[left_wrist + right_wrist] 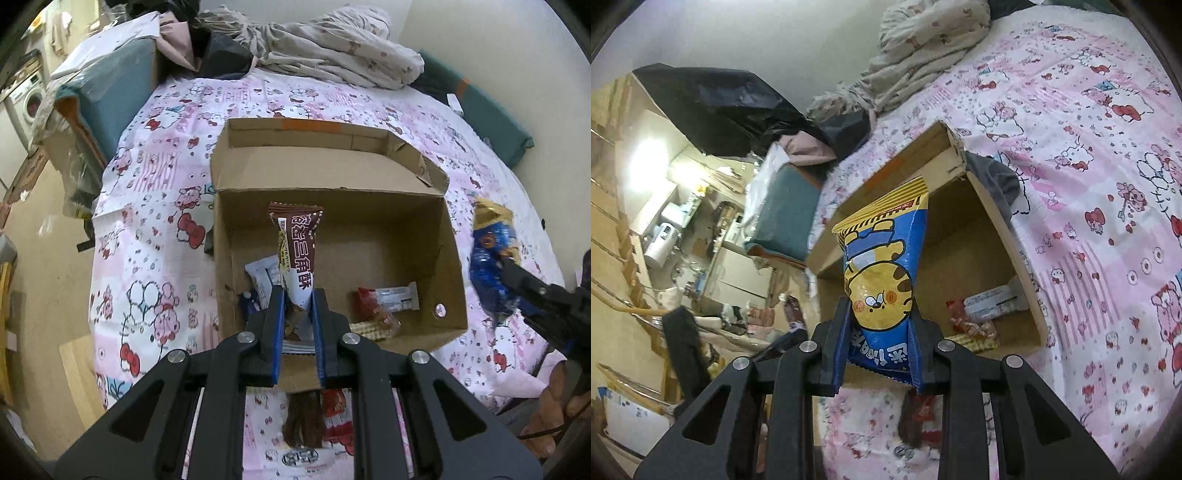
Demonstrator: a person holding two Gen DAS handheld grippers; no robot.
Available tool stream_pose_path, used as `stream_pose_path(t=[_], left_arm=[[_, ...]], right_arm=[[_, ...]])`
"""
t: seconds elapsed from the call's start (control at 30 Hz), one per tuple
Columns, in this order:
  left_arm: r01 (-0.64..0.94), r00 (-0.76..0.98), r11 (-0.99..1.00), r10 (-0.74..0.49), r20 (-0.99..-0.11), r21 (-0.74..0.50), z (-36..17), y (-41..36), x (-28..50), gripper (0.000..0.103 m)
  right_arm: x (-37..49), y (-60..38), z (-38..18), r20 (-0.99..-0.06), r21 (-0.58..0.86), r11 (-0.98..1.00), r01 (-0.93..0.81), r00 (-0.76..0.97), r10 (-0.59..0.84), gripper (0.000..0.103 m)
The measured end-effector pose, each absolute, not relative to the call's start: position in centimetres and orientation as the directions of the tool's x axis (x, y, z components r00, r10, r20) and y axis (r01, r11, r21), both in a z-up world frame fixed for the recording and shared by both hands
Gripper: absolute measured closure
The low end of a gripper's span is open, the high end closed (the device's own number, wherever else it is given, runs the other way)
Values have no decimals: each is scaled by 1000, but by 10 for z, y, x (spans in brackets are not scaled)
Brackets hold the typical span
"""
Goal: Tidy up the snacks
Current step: 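Lower both snacks into the box and open both tools, then grasp the dark vacuum-packed sausage with the left tool while the right tool grasps the red-wrapped candy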
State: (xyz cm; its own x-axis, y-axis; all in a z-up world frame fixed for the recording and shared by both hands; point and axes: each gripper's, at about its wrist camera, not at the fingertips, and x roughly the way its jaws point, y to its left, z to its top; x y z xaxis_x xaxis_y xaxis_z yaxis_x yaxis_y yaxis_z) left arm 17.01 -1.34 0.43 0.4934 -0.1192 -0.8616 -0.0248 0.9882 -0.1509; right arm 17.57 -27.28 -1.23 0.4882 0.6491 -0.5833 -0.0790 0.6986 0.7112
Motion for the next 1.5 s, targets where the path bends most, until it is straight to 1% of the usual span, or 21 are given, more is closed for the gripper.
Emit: stream_pose_path(t=[0.1, 0.17, 0.23, 0.33, 0.4, 0.63, 0.77, 1.0, 1.13, 1.17, 1.2, 1.23, 1.27, 1.3, 1.37, 1.4, 1.5], left_arm=[[-16, 450, 975, -192, -872, -223, -14, -11, 176, 92], [-23, 464, 977, -176, -868, -211, -23, -10, 175, 92], [-22, 462, 984, -147, -875, -177, -34, -12, 177, 91], [-8, 456, 980, -173, -873, -198, -42, -15, 181, 91], [2, 473, 985, -151, -868, -171, -42, -17, 183, 91], [-15, 483, 984, -151, -863, -180, -47, -13, 190, 91], [-16, 481, 983, -152, -864, -182, -49, -13, 190, 91], [-10, 473, 981, -166, -865, -194, -50, -15, 190, 91], [6, 466, 986, -152, -872, -168, -50, -20, 190, 89], [6, 468, 986, -149, -871, -166, -49, -19, 190, 86], [6, 470, 986, -151, -870, -168, -49, -19, 189, 77], [2, 472, 985, -155, -868, -174, -48, -18, 189, 69], [-7, 477, 984, -153, -866, -178, -47, -16, 189, 54], [-13, 483, 984, -148, -863, -176, -46, -15, 188, 42], [-34, 514, 988, -112, -851, -150, -42, -12, 187, 32], [-38, 520, 989, -101, -848, -141, -41, -12, 186, 29], [-47, 517, 989, -96, -850, -141, -41, -9, 187, 29]], right_arm=[[183, -270, -32, -599, 701, 710, -75, 478, 642, 74], [184, -269, -46, -612, 702, 710, -56, 462, 642, 74], [185, -265, -56, -644, 675, 736, -50, 449, 620, 74], [187, -262, -64, -672, 644, 763, -50, 439, 596, 74], [190, -262, -68, -681, 640, 767, -41, 432, 591, 74], [193, -252, -74, -706, 612, 789, -55, 410, 577, 74], [194, -246, -74, -712, 601, 795, -77, 399, 577, 71], [195, -236, -74, -719, 595, 797, -98, 378, 583, 71], [196, -232, -71, -712, 591, 798, -119, 388, 585, 69], [196, -232, -70, -707, 595, 794, -122, 390, 590, 62], [196, -232, -69, -705, 597, 793, -122, 393, 591, 53], [196, -232, -68, -705, 593, 796, -119, 402, 585, 34], [195, -234, -66, -704, 584, 804, -114, 421, 571, 25], [195, -235, -65, -704, 579, 808, -111, 431, 564, 24], [195, -236, -64, -704, 576, 811, -106, 439, 558, 21], [195, -237, -64, -705, 577, 810, -102, 438, 557, 20], [196, -239, -68, -711, 583, 808, -83, 430, 557, 19]])
